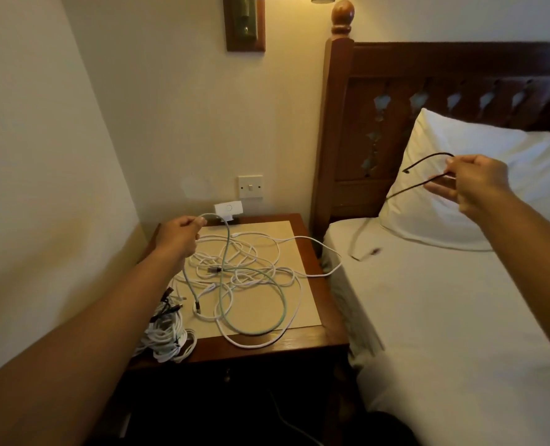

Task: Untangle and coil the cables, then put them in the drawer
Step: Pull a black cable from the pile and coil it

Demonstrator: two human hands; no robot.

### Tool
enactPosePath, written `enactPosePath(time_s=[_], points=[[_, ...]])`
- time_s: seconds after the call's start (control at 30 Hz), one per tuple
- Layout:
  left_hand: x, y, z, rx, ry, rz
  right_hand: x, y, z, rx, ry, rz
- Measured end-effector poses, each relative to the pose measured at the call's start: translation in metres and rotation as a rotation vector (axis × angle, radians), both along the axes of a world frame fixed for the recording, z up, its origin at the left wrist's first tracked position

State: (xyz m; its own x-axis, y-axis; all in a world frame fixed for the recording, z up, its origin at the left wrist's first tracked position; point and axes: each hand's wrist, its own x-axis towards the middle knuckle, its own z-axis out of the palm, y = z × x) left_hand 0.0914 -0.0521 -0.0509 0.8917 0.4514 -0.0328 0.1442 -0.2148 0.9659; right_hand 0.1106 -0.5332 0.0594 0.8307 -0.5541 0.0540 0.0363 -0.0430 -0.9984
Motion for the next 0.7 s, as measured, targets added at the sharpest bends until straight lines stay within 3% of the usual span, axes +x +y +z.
enactPosePath(time_s=[0.1,0.2,0.3,0.4,0.53,0.7], points=[[0.0,-0.02,0.0,-0.038,0.064,-0.144,-0.013,-0.007,-0.007,-0.025,0.009,0.082],[0.004,-0.042,0.002,0.338,0.142,-0.228,-0.03,0.0,-0.016,-0.112,0.028,0.136],[-0.002,-0.07,0.018,0.553,0.038,-0.253,-0.052,0.023,-0.012,-0.236,0.019,0.238],[-0.024,-0.114,0.048,0.63,-0.116,-0.435,-0.076,0.061,-0.001,-0.364,-0.015,0.401],[-0.079,-0.156,0.092,0.471,-0.171,-0.695,-0.106,0.118,0.019,-0.596,-0.171,0.621],[-0.171,-0.126,0.118,-0.314,-0.065,-0.802,-0.125,0.161,0.033,-0.825,-0.422,0.554]])
